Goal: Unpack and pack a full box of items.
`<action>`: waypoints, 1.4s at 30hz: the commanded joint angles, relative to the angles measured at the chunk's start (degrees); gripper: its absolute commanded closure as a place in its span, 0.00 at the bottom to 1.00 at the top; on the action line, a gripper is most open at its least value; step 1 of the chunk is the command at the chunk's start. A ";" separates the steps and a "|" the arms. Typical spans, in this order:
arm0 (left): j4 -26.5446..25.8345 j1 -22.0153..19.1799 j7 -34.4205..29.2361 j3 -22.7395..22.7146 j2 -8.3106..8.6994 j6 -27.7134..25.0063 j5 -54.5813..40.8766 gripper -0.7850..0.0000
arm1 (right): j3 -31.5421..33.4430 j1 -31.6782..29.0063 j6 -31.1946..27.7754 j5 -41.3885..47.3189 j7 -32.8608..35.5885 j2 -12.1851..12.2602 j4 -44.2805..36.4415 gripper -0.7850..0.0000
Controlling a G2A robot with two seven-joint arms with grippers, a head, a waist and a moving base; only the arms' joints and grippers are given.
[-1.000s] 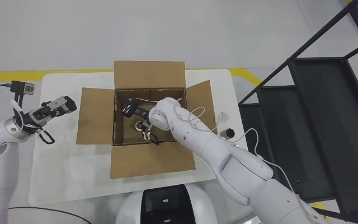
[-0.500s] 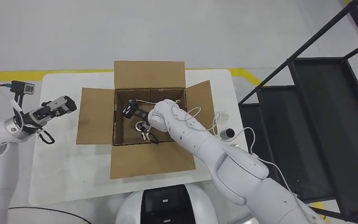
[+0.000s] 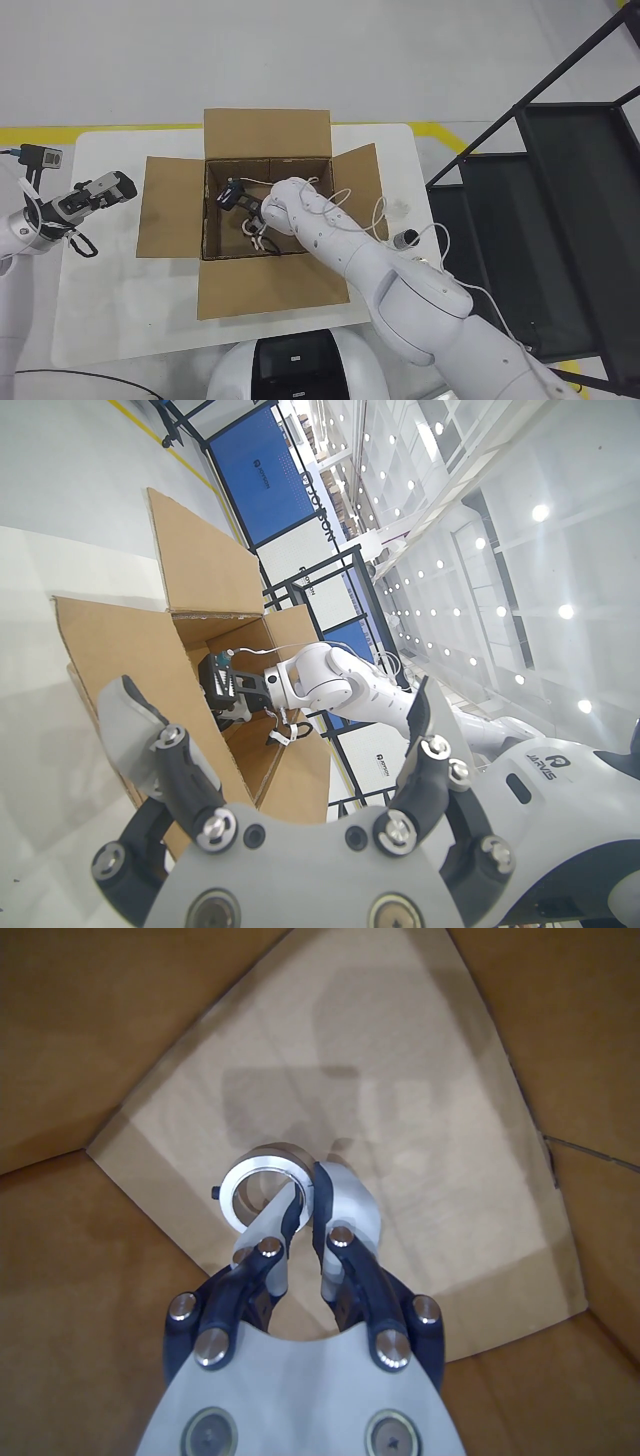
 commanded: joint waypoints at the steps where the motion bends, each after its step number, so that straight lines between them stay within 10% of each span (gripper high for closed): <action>1: 0.00 0.00 0.00 0.00 0.00 0.00 0.00 0.00 | 0.10 0.41 -0.35 -0.07 0.43 -0.05 -0.02 1.00; 14: 0.00 0.00 0.00 0.00 0.00 0.00 0.00 0.00 | 8.40 -0.87 -2.10 0.99 6.70 5.47 -17.89 1.00; 27: 0.00 0.00 0.00 0.00 0.00 0.00 0.00 0.00 | 33.11 -36.70 -5.36 -4.21 27.23 17.01 -81.78 1.00; 42: 0.00 0.00 0.00 0.00 0.00 0.00 0.00 0.00 | 43.39 -53.11 -6.61 -4.74 24.13 19.88 -101.92 1.00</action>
